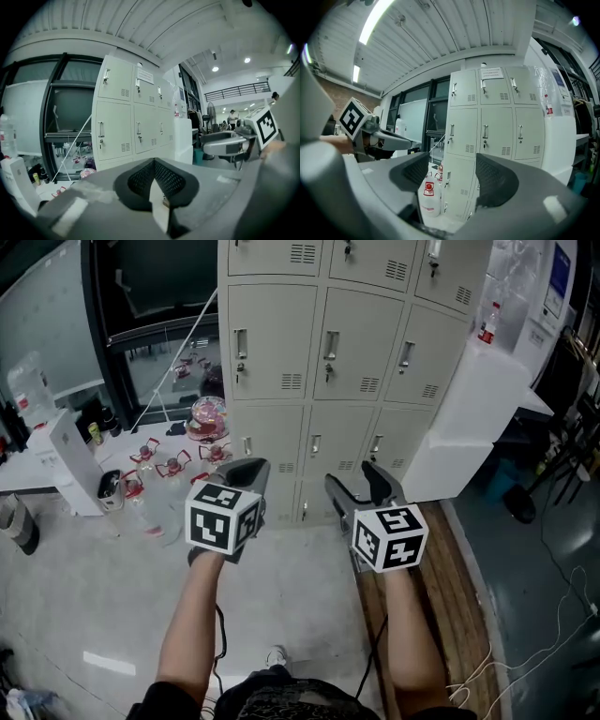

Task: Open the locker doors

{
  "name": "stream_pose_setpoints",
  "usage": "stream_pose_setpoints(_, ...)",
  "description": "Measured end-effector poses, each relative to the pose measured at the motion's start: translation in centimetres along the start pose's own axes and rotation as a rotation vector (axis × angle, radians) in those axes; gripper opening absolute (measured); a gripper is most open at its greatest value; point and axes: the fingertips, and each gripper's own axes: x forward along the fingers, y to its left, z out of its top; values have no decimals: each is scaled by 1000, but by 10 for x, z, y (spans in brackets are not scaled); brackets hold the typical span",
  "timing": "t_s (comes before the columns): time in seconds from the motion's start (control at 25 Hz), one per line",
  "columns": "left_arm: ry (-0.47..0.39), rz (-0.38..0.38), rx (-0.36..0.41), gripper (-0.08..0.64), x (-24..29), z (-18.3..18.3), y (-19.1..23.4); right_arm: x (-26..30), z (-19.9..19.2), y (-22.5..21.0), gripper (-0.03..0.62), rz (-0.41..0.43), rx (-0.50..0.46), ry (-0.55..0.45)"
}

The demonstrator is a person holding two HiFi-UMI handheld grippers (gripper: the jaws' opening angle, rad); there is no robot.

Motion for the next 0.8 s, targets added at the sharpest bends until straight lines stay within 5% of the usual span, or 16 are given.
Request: stream_pose_setpoints(0.8, 6, -26, -4, 2, 64, 4, 84, 99, 37, -3, 422, 21, -11, -51)
